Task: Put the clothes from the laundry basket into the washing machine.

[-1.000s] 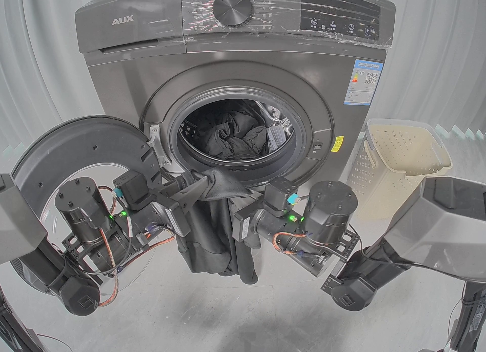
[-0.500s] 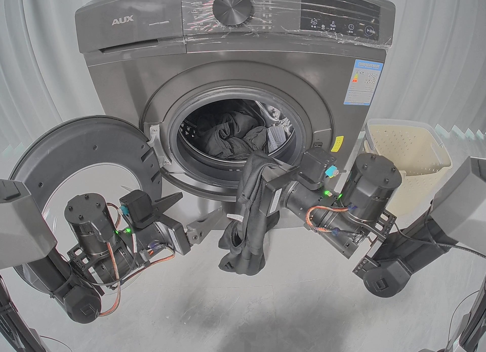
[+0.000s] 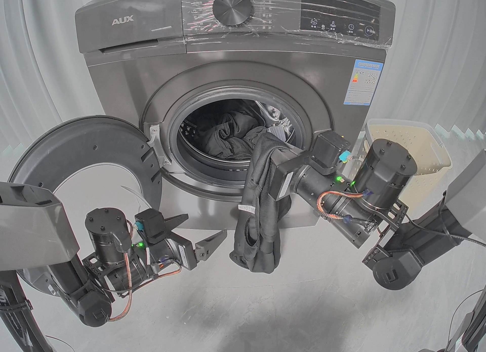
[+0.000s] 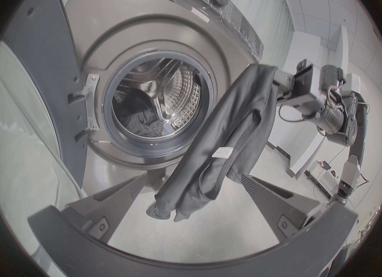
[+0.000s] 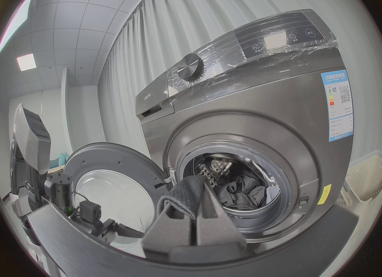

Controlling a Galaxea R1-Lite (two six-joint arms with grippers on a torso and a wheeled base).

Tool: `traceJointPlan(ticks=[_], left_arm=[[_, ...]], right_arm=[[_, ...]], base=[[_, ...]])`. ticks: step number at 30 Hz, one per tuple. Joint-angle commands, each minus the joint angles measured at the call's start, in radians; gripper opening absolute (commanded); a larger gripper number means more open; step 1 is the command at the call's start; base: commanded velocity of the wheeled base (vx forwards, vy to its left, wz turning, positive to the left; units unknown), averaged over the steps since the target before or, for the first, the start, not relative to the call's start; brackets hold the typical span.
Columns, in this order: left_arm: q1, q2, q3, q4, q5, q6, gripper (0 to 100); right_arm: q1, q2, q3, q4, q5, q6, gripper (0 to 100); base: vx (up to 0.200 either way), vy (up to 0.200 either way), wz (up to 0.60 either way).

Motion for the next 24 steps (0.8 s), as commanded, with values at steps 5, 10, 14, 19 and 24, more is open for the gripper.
traceJointPlan(ticks=[5, 10, 14, 19, 24], left_arm=[[-0.014, 0.091, 0.001, -0.002, -0.003, 0.001, 100], [-0.028, 0.133, -0.011, -0.002, -0.003, 0.006, 100], [-0.028, 0.170, -0.014, -0.002, -0.003, 0.032, 100], [-0.028, 0.213, -0.043, -0.002, -0.004, 0.035, 100], [-0.023, 0.259, -0.100, -0.002, -0.006, 0.035, 100]], right_arm=[[-0.002, 0.000, -0.023, 0.000, -0.002, -0.004, 0], [-0.001, 0.004, -0.049, 0.004, -0.002, -0.004, 0], [0.004, 0.007, -0.071, 0.006, -0.002, -0.004, 0], [0.012, 0.010, -0.078, 0.011, -0.003, -0.004, 0], [0.016, 0.010, -0.080, 0.017, -0.003, -0.004, 0]], base=[[0.000, 0.000, 0.00], [0.000, 0.000, 0.00], [0.000, 0.000, 0.00], [0.000, 0.000, 0.00], [0.000, 0.000, 0.00]])
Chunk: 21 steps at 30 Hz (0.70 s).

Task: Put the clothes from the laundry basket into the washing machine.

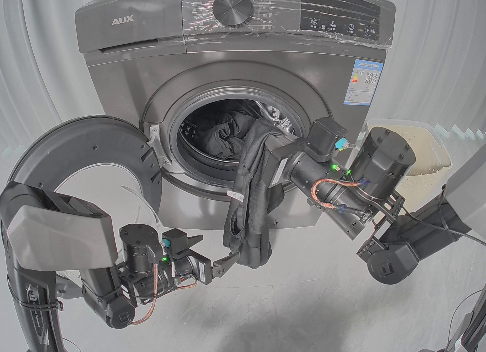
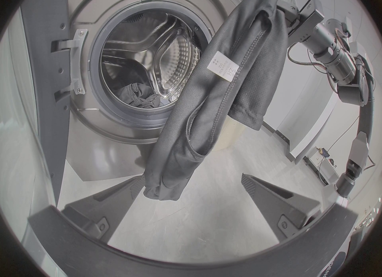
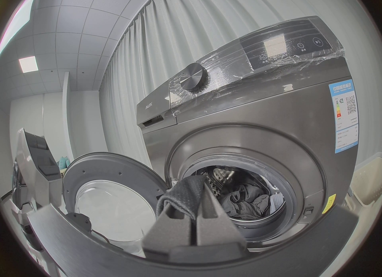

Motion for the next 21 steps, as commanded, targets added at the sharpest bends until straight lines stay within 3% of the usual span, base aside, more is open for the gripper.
traceJointPlan(ticks=[1, 21], left_arm=[[0.006, 0.063, -0.041, 0.000, -0.001, 0.000, 100], [0.009, 0.201, -0.212, 0.000, 0.001, 0.000, 100]], right_arm=[[0.005, 0.003, -0.003, 0.002, 0.000, 0.000, 0], [0.020, 0.004, 0.001, 0.002, -0.002, 0.002, 0]], base=[[0.000, 0.000, 0.00], [0.000, 0.000, 0.00]])
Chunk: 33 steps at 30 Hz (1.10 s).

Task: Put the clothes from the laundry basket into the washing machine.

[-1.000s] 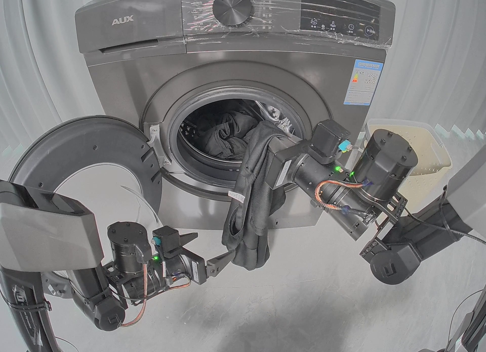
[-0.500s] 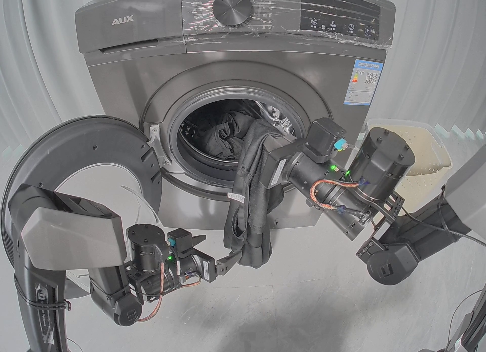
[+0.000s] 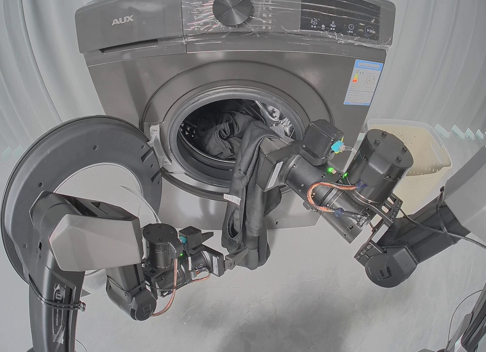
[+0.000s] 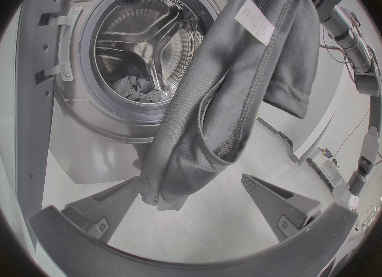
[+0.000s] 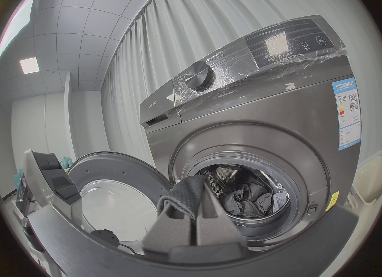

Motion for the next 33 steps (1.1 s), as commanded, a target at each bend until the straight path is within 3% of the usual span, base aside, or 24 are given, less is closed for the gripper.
traceJointPlan(ticks=[1, 16, 17, 33], left_arm=[[0.003, 0.043, -0.039, -0.001, 0.000, 0.000, 100], [0.011, 0.088, -0.125, -0.001, 0.006, 0.005, 100], [0.012, 0.089, -0.129, -0.001, 0.006, 0.005, 0], [0.025, 0.097, -0.141, -0.005, 0.006, 0.005, 0]], right_arm=[[0.003, 0.001, 0.004, -0.001, 0.000, 0.000, 0], [0.003, -0.001, 0.010, -0.002, 0.000, 0.000, 0], [0.003, -0.001, 0.010, -0.002, 0.000, 0.000, 0], [0.003, -0.003, 0.021, -0.002, -0.011, 0.000, 0]], base=[[0.000, 0.000, 0.00], [0.000, 0.000, 0.00], [0.000, 0.000, 0.00], [0.000, 0.000, 0.00]])
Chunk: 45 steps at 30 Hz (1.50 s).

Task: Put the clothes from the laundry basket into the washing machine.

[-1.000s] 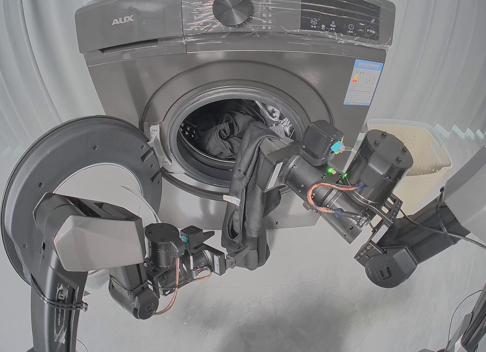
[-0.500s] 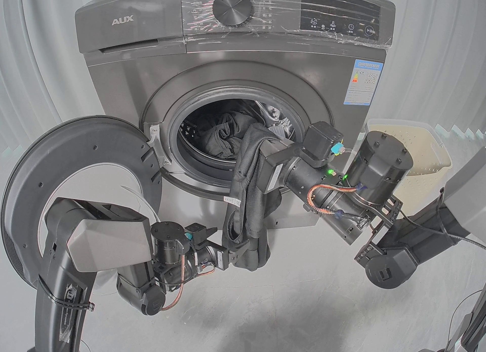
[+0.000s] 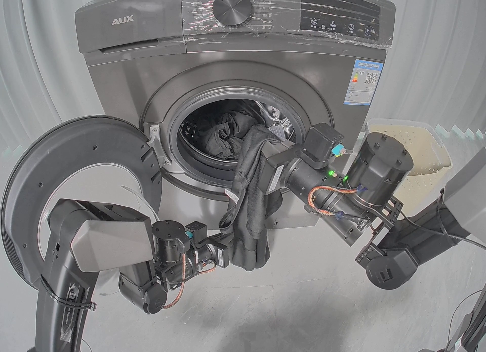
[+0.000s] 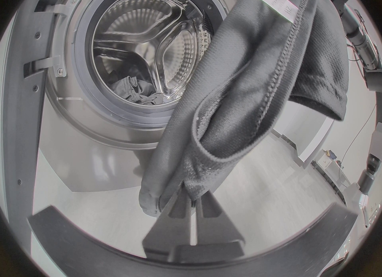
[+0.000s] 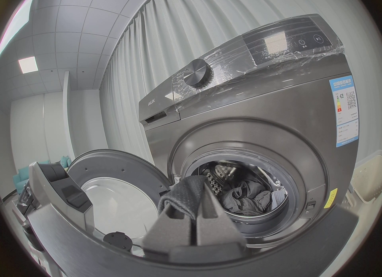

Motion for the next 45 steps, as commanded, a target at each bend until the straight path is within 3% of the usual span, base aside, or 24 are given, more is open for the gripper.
traceJointPlan(ticks=[1, 4, 5, 22, 23, 37, 43, 45], left_arm=[[0.008, -0.005, 0.008, -0.001, 0.000, 0.001, 0], [0.009, -0.002, 0.010, -0.001, -0.002, 0.002, 0], [0.009, -0.001, 0.008, 0.001, -0.002, 0.002, 100], [0.008, 0.019, -0.039, -0.001, 0.006, 0.004, 100], [0.008, 0.021, -0.041, -0.001, 0.012, 0.004, 0], [0.023, 0.019, -0.036, -0.001, 0.055, 0.002, 0], [0.037, -0.068, 0.007, -0.001, 0.056, 0.004, 0], [0.042, -0.153, 0.082, -0.001, 0.056, 0.002, 0]], right_arm=[[0.001, 0.001, 0.003, 0.000, 0.000, -0.001, 0], [0.001, 0.001, 0.001, 0.000, 0.000, -0.001, 0], [0.001, 0.001, 0.001, 0.000, 0.000, -0.001, 0], [0.011, 0.004, 0.003, 0.000, 0.000, 0.001, 0], [0.013, 0.004, 0.003, 0.000, 0.000, 0.001, 0], [0.010, 0.019, 0.012, -0.011, -0.001, 0.010, 0], [-0.005, 0.027, 0.047, -0.011, 0.008, 0.010, 0], [-0.015, 0.027, 0.079, -0.016, 0.013, 0.011, 0]], base=[[0.000, 0.000, 0.00], [0.000, 0.000, 0.00], [0.000, 0.000, 0.00], [0.000, 0.000, 0.00], [0.000, 0.000, 0.00], [0.000, 0.000, 0.00], [0.000, 0.000, 0.00], [0.000, 0.000, 0.00]])
